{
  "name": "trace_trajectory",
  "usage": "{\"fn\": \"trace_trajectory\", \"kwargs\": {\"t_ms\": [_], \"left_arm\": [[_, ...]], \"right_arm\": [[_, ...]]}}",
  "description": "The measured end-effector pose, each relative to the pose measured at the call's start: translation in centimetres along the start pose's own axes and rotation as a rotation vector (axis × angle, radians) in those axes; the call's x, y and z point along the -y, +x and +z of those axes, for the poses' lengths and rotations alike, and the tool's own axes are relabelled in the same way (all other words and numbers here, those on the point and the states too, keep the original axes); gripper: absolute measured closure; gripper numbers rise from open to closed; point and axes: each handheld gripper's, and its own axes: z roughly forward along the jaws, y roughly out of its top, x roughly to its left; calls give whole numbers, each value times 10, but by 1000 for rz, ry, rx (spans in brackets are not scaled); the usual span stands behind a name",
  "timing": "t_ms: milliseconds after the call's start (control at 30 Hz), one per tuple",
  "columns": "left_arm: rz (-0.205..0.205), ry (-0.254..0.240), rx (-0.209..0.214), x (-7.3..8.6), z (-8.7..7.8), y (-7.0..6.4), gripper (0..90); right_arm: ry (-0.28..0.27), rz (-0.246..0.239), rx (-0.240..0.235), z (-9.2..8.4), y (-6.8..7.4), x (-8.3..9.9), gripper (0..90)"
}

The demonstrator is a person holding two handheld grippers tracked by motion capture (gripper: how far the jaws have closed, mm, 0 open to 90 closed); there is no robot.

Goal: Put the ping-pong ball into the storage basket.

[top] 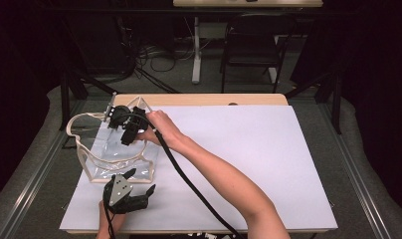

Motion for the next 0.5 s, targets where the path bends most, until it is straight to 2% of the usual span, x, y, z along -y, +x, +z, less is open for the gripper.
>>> {"fn": "trace_trajectory", "kwargs": {"t_ms": [67, 167, 233, 267, 300, 367, 500], "left_arm": [[0, 0, 0, 0, 0, 0, 161], [2, 2, -2, 0, 0, 0, 161], [1, 2, -2, 0, 0, 0, 161], [2, 2, -2, 0, 0, 0, 161], [3, 2, -1, 0, 0, 0, 161], [4, 2, 0, 0, 0, 0, 161], [3, 2, 1, 0, 0, -1, 161]], "right_arm": [[-17, 17, -4, -3, -1, 1, 368], [-61, 62, -35, -11, -5, 5, 333], [-74, 72, -42, -14, -6, 6, 312], [-98, 90, -72, -19, -9, 10, 271], [-109, 99, -84, -21, -10, 12, 257], [-131, 107, -91, -26, -12, 16, 166], [-158, 115, -102, -35, -14, 24, 151]]}}
